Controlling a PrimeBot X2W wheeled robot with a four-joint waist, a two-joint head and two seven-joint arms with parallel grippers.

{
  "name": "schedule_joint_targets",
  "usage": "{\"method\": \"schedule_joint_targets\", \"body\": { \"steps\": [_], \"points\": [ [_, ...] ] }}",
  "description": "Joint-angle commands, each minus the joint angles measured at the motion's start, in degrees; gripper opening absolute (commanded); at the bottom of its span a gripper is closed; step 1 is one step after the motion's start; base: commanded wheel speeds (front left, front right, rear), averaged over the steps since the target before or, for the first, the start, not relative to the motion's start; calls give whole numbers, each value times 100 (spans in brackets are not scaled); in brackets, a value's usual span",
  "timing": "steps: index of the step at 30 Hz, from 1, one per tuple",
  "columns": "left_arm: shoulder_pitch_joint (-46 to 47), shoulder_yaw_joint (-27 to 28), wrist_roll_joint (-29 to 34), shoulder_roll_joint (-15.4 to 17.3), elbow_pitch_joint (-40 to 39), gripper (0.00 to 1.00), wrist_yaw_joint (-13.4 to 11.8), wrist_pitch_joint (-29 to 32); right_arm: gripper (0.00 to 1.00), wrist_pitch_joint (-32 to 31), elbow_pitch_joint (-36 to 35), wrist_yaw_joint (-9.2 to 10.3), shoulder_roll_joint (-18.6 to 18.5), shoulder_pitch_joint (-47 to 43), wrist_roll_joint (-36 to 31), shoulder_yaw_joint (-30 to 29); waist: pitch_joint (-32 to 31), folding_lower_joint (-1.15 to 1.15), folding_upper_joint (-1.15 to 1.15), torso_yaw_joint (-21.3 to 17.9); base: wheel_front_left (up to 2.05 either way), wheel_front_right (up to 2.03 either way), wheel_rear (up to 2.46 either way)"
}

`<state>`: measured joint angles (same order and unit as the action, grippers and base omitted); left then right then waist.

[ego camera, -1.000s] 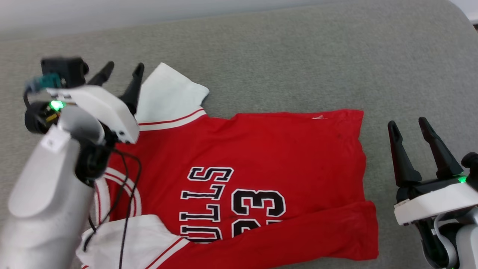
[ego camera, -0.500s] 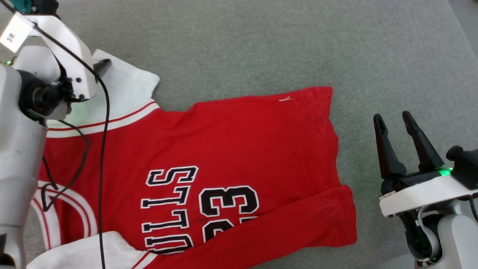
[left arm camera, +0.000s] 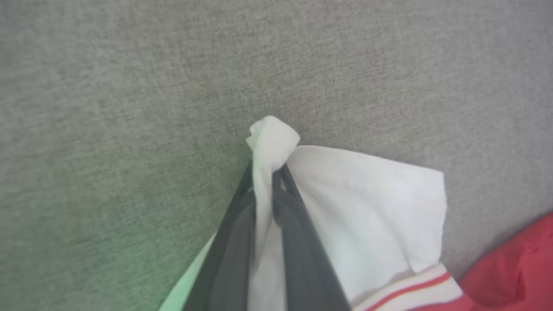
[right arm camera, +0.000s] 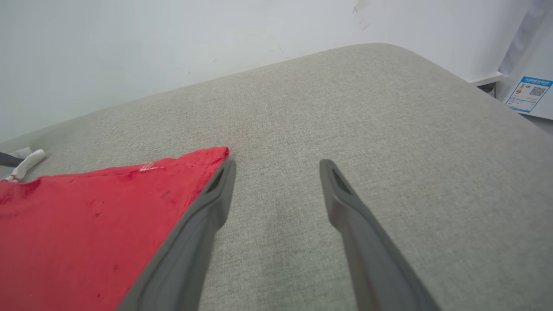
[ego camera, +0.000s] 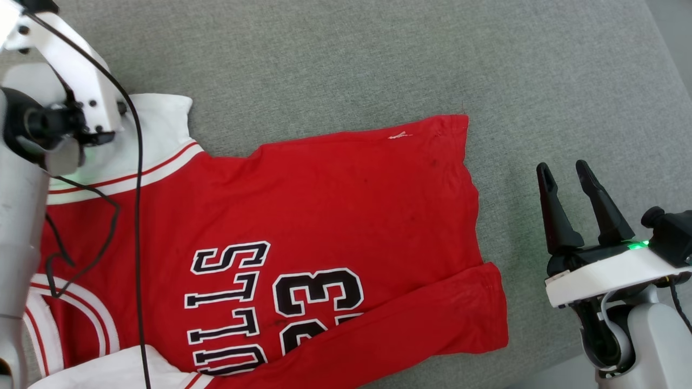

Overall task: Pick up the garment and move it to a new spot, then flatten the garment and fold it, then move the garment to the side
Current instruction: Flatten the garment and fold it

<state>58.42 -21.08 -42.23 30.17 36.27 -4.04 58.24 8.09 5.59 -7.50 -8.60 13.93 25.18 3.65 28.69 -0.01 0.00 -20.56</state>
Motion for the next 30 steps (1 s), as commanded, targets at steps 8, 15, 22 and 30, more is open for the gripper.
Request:
{"method": "schedule_joint_targets", "body": {
  "steps": [8, 15, 22, 30],
  "points": [
    [-464, -126, 144, -209, 40, 0, 186, -818, 100, -715, 362, 2, -440, 389, 603, 58, -303, 1, 0, 298, 0, 0, 0],
    [-233, -103, 188, -458, -275, 0, 429, -1760, 100, -2267, 1191, 2, -1220, 1295, 1307, 469, -560, 1, 0, 854, 0, 0, 0],
    [-141, -182, 225, -672, -547, 0, 601, -2189, 100, -3500, 1640, 2, -1674, 2169, 1673, 1254, -485, 1, 0, 1310, 0, 0, 0],
    [-66, -300, 240, -836, -670, 0, 685, -2347, 100, -4471, 2625, 2, -1663, 2782, 1881, 2135, -273, 1, 0, 1567, 0, 0, 0]
  ]
}}
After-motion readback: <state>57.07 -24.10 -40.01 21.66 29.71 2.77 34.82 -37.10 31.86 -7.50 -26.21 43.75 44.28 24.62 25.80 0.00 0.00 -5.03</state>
